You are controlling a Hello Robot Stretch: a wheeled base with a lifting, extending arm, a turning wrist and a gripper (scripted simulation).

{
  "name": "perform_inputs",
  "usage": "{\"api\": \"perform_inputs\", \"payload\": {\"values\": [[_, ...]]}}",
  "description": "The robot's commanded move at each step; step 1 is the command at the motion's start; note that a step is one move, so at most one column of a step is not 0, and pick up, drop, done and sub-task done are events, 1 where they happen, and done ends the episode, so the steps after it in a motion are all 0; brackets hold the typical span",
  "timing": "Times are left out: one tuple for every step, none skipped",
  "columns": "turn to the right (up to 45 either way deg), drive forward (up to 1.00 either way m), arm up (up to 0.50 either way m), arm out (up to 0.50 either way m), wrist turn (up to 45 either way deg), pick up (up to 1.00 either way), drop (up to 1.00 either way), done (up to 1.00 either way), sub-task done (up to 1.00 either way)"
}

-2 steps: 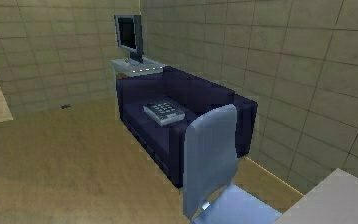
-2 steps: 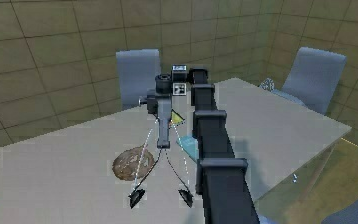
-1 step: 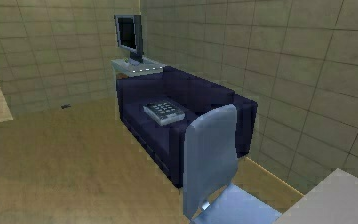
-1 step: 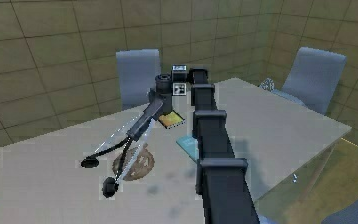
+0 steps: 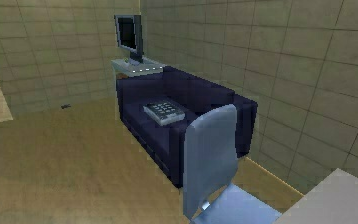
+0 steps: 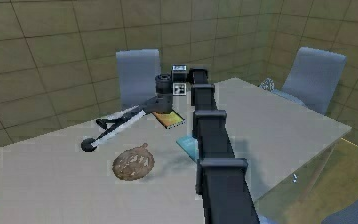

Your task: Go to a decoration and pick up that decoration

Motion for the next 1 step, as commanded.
{"api": "perform_inputs", "payload": {"values": [[0.0,0.0,0.0,0.0,33.0,0.0,0.0,0.0,0.0]]}}
